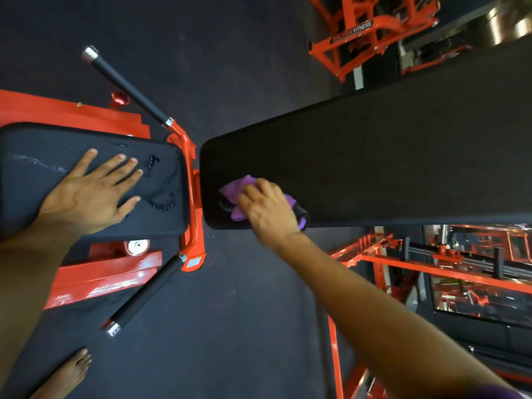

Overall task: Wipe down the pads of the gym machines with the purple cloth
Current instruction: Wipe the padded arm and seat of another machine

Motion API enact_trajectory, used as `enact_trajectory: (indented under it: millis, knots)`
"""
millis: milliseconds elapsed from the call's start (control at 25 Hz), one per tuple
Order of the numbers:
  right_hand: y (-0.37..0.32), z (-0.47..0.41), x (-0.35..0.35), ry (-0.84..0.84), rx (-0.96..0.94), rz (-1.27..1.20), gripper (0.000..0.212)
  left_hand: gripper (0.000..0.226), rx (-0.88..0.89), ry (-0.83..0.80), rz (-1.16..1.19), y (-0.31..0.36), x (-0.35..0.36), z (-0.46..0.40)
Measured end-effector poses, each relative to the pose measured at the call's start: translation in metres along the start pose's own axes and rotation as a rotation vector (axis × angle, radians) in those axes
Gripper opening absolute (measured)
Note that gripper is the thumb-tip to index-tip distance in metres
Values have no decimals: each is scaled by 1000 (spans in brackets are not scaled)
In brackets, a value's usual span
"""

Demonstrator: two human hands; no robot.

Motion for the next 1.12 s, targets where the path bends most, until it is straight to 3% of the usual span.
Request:
enact_trajectory:
  millis: [80,240,320,400,600,760,880,1000,1120]
  knots:
    - [36,29,-32,68,51,-14,21,70,7,1,-9,0,-2,1]
    - [133,101,-124,279,346,-10,40,69,5,-38,-41,1,-2,1]
    - [144,114,-130,392,458,29,41,69,0,-98,-73,2,-4,0]
    - [123,100,-100,445,439,5,39,70,-6,-137,-104,2,-4,2]
    - [36,27,-14,231,175,-66,28,71,-3,-36,-54,-1,4,5]
    - [22,24,-17,62,57,-10,26,75,7,-49,-58,1,7,4]
    - [75,61,-67,187,154,-30,28,82,-20,-305,-34,4,-11,-4]
    - [96,102,-79,271,350,-184,34,86,-158,-643,64,16,-50,-33]
    - [48,116,-43,10,309,-707,36,88,-157,-567,109,47,-100,-30]
Point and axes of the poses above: each hand's wrist, its own z-axis away from the middle knuckle, its own x-axis out of the palm, y = z × x, the point moved 2 cm from there along -z, towards the middle knuckle, and after that the axes turned 11 degrees about x, right-handed, at the moved point
